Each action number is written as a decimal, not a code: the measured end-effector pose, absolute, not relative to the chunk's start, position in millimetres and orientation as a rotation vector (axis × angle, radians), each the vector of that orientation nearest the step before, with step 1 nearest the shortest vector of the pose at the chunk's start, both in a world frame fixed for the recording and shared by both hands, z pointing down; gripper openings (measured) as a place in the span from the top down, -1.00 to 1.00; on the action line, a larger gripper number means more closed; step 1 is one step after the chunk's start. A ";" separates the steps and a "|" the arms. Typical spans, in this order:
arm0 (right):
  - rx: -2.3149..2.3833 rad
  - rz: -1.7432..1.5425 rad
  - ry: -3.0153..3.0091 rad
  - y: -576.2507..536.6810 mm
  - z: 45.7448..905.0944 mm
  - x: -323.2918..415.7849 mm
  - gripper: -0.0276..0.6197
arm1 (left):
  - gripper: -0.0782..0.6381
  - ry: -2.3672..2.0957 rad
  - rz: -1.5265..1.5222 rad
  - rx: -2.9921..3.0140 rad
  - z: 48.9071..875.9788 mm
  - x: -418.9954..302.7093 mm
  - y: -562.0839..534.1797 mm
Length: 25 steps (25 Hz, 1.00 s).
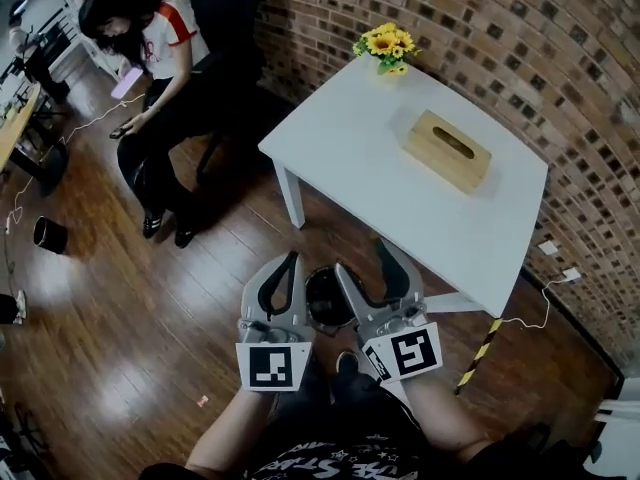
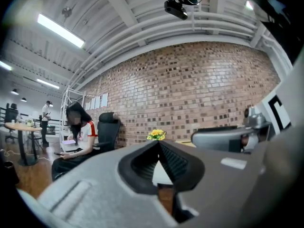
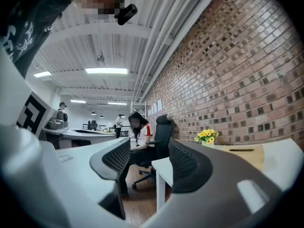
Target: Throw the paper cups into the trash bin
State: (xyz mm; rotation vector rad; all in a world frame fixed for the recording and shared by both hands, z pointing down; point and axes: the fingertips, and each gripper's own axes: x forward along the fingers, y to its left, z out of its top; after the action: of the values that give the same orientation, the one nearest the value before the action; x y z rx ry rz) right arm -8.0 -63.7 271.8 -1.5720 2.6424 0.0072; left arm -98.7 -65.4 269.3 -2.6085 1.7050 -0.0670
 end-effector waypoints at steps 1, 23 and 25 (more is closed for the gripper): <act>-1.567 0.037 2.643 -61.9 264.1 -9.0 0.15 | 0.77 1.696 -0.063 -2.600 260.9 -97.8 -63.9; -1.625 0.229 2.516 -41.2 221.0 22.5 0.89 | 0.77 1.683 0.012 -2.517 216.2 -102.9 -51.7; -1.648 0.227 2.503 -42.7 222.7 27.8 0.89 | 0.77 1.674 -0.002 -2.502 216.4 -101.7 -52.4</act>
State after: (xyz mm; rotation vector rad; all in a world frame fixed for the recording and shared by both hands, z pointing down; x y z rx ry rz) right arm 27.8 -42.7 222.7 -1.6482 2.5028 0.2268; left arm -101.7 -52.4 216.4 -2.5019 1.6740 -0.0017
